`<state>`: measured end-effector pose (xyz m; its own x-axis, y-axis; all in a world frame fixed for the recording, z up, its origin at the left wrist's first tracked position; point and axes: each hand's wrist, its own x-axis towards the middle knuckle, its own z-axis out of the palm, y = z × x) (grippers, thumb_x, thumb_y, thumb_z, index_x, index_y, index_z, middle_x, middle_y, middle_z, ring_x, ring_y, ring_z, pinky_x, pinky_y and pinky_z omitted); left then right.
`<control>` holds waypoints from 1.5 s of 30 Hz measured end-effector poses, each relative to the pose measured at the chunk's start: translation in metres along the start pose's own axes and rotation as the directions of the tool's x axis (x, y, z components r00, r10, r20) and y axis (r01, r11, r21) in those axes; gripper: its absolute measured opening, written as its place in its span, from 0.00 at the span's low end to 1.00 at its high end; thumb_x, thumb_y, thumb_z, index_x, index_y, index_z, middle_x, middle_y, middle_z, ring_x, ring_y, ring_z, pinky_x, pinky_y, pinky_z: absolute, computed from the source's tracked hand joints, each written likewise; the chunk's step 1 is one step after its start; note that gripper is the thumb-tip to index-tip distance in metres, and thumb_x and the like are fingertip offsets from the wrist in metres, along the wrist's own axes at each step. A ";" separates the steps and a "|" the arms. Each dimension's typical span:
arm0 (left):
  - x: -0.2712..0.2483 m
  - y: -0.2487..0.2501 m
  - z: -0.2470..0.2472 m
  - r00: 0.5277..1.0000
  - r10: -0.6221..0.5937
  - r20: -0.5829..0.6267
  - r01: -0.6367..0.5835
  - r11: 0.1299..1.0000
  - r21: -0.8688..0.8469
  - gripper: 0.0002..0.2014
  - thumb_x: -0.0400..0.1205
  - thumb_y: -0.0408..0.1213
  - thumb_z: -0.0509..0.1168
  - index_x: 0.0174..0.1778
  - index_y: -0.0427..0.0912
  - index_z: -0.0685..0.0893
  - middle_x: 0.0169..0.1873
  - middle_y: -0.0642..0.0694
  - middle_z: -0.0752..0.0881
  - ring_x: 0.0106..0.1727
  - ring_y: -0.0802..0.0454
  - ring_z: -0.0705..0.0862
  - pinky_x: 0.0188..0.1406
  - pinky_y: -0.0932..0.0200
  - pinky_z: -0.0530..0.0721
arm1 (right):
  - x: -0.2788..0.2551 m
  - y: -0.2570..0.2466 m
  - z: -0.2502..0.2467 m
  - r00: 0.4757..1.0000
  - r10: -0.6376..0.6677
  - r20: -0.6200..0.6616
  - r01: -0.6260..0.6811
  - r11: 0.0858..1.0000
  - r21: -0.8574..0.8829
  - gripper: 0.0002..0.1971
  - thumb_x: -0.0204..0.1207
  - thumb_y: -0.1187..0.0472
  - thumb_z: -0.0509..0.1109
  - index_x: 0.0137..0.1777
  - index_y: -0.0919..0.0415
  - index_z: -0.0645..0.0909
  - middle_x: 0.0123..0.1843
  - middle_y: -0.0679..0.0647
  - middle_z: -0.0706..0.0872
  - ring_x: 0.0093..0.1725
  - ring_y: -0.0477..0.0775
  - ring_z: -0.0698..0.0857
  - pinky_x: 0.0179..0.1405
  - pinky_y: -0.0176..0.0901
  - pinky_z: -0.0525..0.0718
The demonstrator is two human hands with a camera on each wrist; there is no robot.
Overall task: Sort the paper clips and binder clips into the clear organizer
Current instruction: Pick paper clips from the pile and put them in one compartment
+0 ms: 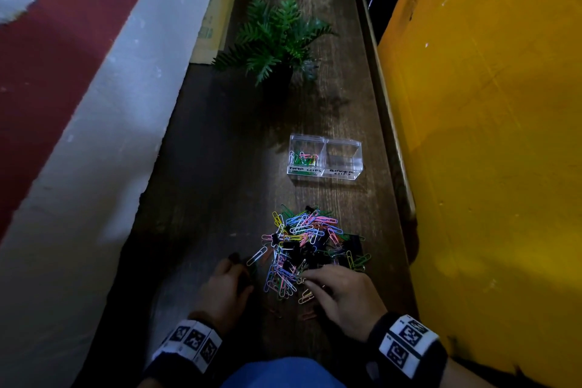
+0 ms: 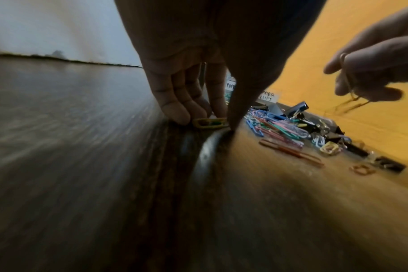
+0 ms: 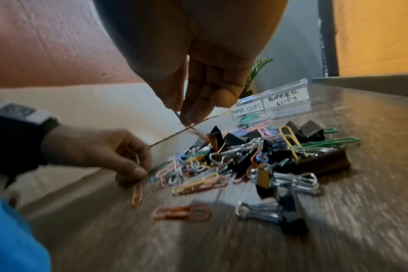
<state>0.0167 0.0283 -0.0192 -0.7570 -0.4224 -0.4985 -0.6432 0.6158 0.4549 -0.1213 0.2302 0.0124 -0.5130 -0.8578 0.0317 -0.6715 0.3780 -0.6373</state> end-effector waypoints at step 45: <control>0.041 0.007 -0.020 0.990 0.078 -0.119 -0.088 0.993 -0.083 0.10 0.74 0.44 0.68 0.51 0.53 0.85 0.54 0.50 0.85 0.53 0.46 0.86 0.51 0.57 0.82 | 0.208 0.044 -0.056 0.972 0.232 -0.043 -0.235 0.969 -0.072 0.14 0.72 0.70 0.70 0.56 0.56 0.83 0.52 0.52 0.87 0.51 0.49 0.84 0.54 0.45 0.84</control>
<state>-0.0211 0.0015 -0.0218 -0.8130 -0.4491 -0.3705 -0.5815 0.5935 0.5565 -0.2874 0.0884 0.0336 -0.6775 -0.7307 -0.0840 -0.5691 0.5932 -0.5695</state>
